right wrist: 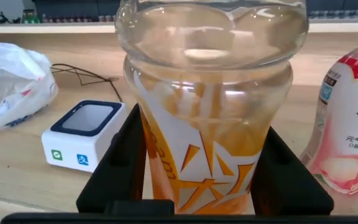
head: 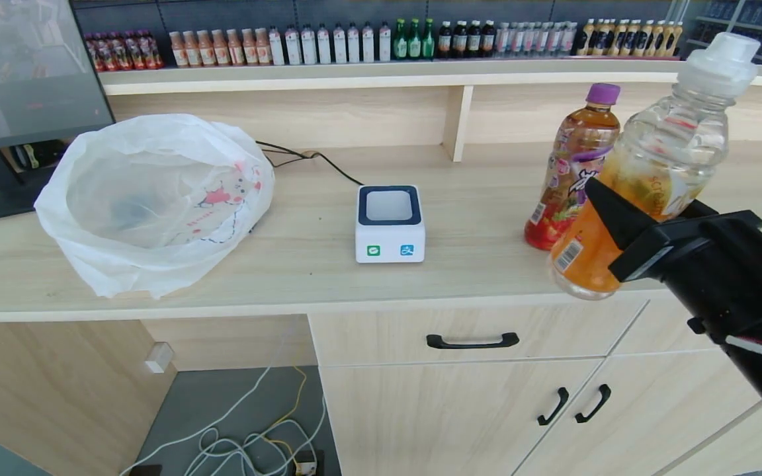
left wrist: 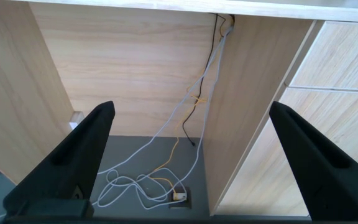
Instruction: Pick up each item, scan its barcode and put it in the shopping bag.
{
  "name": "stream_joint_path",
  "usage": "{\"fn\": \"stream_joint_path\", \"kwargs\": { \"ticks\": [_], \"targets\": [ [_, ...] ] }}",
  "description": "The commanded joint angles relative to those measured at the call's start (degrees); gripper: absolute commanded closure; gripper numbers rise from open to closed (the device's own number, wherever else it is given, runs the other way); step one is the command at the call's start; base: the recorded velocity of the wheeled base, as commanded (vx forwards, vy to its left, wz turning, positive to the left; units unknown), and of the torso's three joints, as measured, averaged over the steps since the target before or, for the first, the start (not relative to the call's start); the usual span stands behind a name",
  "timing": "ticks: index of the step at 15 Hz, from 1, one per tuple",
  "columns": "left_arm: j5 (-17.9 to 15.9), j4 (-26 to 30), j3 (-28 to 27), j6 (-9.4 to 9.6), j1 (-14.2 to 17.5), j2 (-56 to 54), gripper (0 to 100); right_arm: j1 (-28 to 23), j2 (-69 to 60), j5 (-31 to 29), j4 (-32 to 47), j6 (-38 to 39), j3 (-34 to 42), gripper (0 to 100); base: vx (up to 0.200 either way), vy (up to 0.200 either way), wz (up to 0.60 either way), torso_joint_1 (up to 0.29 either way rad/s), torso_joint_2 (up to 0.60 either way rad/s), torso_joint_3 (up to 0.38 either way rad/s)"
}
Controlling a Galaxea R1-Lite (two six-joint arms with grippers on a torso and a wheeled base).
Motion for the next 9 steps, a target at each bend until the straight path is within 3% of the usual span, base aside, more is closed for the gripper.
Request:
{"fn": "stream_joint_path", "kwargs": {
  "ticks": [1,4,9],
  "targets": [
    [0.0,0.0,0.0,-0.07,0.0,0.0,0,-0.4,0.4,-2.4,-1.0,-0.8,-0.3,100,0.000,0.000,0.00,0.000,0.00,0.000],
    [0.0,0.0,0.0,-0.07,0.0,0.0,0,1.0,0.6,-5.1,-1.7,-1.2,1.1,100,0.000,0.000,0.00,0.000,0.00,0.000],
    [0.0,0.0,0.0,-0.51,0.1,0.0,0,3.7,1.3,-4.9,-2.4,-0.7,1.5,100,0.000,0.200,0.00,-0.001,0.00,-0.003]
  ]
}}
